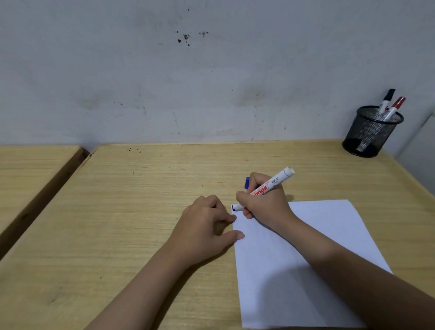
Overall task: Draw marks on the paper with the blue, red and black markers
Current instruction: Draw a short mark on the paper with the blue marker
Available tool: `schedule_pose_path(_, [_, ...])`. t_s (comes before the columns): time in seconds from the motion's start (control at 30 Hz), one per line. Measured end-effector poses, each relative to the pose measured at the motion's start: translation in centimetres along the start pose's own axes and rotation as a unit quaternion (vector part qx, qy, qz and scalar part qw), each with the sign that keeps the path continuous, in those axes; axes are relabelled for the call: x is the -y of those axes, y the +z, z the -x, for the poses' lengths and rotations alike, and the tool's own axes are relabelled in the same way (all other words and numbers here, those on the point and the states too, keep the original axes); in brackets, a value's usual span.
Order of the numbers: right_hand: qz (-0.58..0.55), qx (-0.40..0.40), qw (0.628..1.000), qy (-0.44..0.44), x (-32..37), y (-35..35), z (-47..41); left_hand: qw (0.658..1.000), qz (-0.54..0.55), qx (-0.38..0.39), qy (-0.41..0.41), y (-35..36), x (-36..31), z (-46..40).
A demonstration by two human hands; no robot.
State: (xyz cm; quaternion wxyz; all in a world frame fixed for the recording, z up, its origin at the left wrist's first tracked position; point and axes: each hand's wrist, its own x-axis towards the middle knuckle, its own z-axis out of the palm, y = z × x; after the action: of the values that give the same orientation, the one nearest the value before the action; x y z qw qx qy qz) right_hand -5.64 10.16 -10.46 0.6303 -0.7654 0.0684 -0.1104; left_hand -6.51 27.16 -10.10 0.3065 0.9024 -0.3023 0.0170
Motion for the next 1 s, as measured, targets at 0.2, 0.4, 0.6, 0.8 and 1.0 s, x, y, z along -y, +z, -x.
schedule_pose_path(0.2, [-0.11, -0.075, 0.991, 0.0, 0.3, -0.2, 0.0, 1.0, 0.001, -0.006, 0.006, -0.1, 0.0, -0.1])
schedule_pose_path(0.4, [-0.172, -0.109, 0.979, -0.002, 1.1, -0.9, 0.3, 0.999, 0.024, -0.027, -0.008, 0.4, 0.1, -0.3])
schedule_pose_path(0.6, [-0.2, -0.127, 0.972, 0.008, 2.2, -2.3, 0.5, 0.998, 0.019, -0.035, -0.048, 0.3, -1.4, -3.5])
schedule_pose_path(0.8, [-0.236, -0.11, 0.965, -0.022, 3.9, -4.2, 0.0, 0.997, 0.036, -0.041, -0.052, 1.3, -3.2, -7.9])
schedule_pose_path(1.0, [-0.204, -0.073, 0.975, -0.047, 4.3, -6.8, 1.5, 0.997, -0.001, 0.01, -0.078, 1.7, -2.8, -9.9])
